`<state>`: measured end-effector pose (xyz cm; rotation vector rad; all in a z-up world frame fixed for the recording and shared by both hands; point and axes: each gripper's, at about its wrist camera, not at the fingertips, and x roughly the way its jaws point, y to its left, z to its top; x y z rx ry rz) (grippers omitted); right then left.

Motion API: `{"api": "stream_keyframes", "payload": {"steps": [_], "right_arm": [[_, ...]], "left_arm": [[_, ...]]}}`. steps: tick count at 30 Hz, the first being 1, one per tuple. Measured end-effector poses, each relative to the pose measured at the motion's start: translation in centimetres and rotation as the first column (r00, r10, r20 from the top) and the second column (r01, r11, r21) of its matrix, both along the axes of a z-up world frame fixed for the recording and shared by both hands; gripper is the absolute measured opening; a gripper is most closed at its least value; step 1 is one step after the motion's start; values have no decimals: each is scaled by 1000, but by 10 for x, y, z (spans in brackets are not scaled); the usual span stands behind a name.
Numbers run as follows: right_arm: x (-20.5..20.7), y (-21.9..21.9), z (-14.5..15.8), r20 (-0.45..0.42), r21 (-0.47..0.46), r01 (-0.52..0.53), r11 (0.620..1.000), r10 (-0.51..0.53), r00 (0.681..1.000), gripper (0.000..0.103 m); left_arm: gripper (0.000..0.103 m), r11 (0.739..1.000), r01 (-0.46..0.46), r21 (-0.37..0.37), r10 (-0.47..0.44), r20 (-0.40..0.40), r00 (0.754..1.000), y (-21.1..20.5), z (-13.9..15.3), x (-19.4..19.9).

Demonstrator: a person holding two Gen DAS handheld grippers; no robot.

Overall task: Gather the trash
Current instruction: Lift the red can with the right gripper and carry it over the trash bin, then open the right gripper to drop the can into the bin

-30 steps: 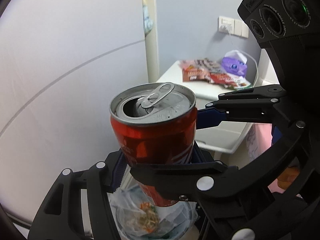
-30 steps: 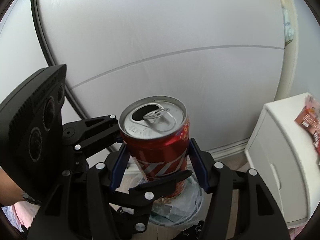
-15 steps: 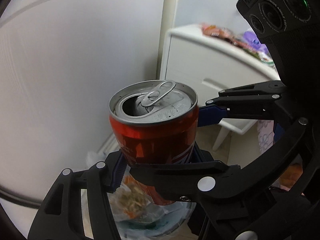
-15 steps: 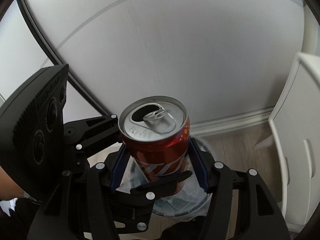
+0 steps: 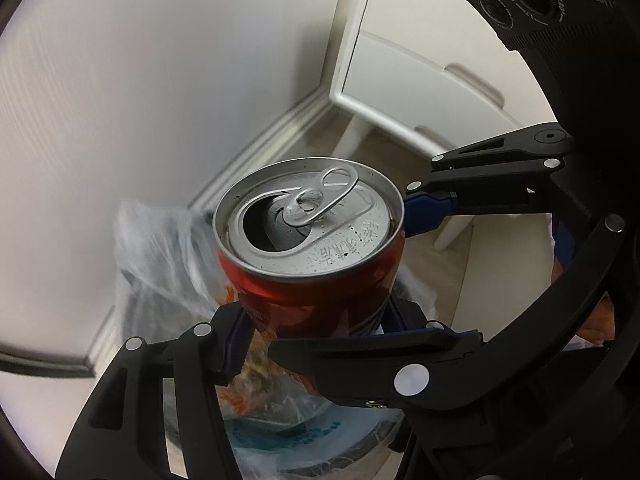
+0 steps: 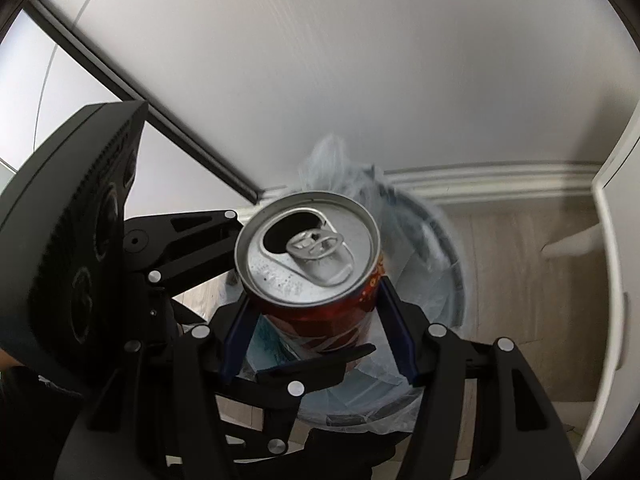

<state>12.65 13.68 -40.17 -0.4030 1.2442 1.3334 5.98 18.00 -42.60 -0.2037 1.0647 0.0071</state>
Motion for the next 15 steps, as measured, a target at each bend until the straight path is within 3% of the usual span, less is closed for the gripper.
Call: {"api": "stream_keyframes", "payload": {"steps": [5,15], "right_arm": [[1,3,-29,-47,-24,-13,1000,12,999,56],[-8,19,-50,-82,-54,-31,998,26,996,56]], "left_arm": [[55,999,-20,-27,19,-42,999,3,-28,0],[55,998,-34,-51,30,-79,996,10,-57,-6]]}}
